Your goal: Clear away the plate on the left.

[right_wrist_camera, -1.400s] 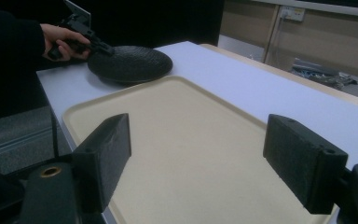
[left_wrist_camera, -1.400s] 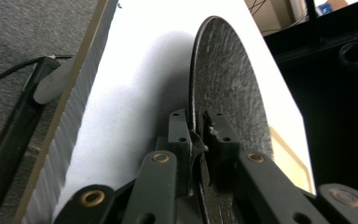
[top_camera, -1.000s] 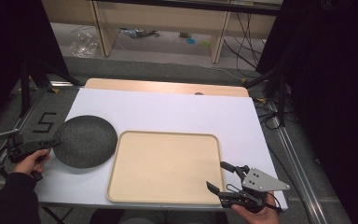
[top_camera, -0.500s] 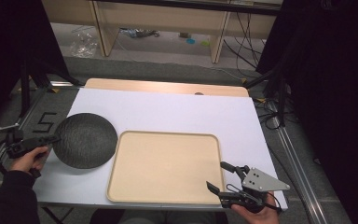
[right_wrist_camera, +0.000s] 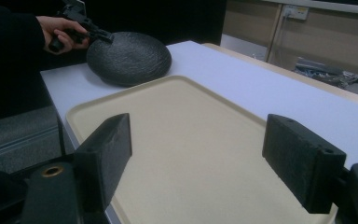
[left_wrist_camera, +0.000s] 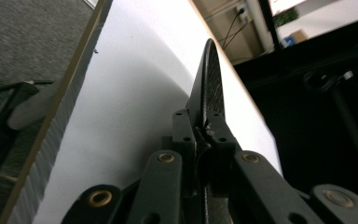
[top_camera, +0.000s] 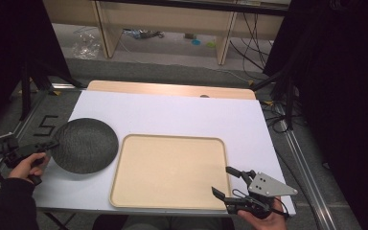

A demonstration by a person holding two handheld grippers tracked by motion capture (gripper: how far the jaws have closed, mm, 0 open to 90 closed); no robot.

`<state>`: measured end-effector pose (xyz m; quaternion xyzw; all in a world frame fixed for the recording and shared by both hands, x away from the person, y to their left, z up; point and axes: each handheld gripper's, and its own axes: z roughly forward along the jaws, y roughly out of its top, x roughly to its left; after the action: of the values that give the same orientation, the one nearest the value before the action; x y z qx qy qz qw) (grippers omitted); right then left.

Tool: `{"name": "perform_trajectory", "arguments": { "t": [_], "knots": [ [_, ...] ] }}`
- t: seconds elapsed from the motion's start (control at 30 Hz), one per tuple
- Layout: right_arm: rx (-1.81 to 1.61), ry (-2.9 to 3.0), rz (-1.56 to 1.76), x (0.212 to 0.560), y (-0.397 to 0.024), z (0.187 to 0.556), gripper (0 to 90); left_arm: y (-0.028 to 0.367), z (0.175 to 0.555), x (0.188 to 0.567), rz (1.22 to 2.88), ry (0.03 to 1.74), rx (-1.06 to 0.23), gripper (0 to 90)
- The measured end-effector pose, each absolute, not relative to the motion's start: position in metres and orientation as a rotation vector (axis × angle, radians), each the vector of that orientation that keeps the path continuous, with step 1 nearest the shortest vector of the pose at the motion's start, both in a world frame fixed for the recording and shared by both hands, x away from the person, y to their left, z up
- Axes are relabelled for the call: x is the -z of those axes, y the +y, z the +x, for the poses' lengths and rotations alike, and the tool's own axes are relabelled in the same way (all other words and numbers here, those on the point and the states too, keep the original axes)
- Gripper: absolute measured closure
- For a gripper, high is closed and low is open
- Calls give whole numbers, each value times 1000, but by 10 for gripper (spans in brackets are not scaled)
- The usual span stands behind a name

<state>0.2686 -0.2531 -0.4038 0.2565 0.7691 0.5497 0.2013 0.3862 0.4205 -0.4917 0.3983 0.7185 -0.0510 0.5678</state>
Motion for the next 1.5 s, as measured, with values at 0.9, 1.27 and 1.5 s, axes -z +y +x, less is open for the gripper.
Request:
{"name": "perform_trajectory", "arguments": {
  "t": [0.9,1.27,1.5],
  "knots": [
    [-1551,2145,716,405,-253,270,259,387,390,463,895,1535,185,831],
    [-1548,2162,727,405,-254,270,260,345,399,462,939,1498,281,822],
    [-1551,2164,732,405,-253,270,261,320,403,458,1012,1471,320,817]
  ]
}}
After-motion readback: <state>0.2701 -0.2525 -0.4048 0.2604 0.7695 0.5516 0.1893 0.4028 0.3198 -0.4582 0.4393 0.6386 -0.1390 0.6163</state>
